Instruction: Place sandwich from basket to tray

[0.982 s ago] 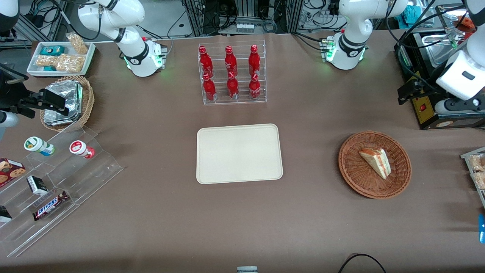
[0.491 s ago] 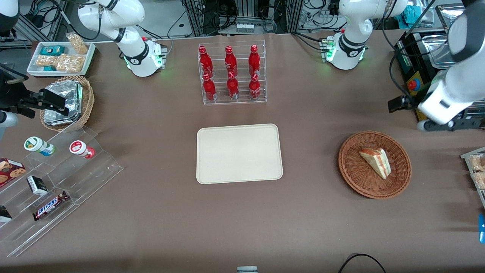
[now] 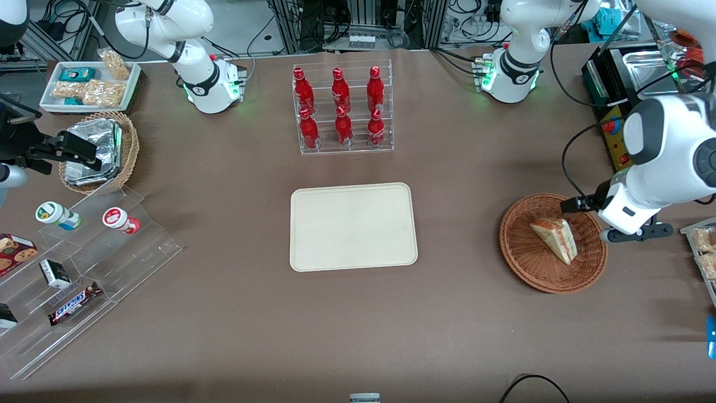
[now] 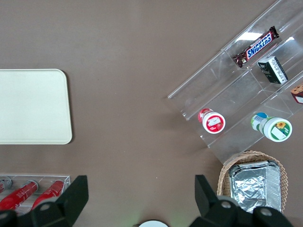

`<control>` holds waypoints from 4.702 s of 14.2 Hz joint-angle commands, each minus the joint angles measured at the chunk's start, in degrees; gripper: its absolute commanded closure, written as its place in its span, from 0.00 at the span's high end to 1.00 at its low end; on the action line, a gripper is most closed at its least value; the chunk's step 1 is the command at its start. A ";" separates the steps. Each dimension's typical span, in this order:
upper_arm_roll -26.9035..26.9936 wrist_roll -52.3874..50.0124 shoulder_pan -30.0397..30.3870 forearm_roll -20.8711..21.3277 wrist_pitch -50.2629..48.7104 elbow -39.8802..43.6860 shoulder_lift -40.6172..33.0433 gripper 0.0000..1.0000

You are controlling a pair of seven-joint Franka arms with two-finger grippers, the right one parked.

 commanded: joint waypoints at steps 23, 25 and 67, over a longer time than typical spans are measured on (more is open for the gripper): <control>-0.77 -31.16 -5.58 0.72 13.64 -3.66 5.75 0.00; -0.86 -20.24 -9.53 2.55 4.00 3.79 7.06 0.02; 1.34 -32.42 -32.52 1.42 -3.70 11.85 8.59 1.00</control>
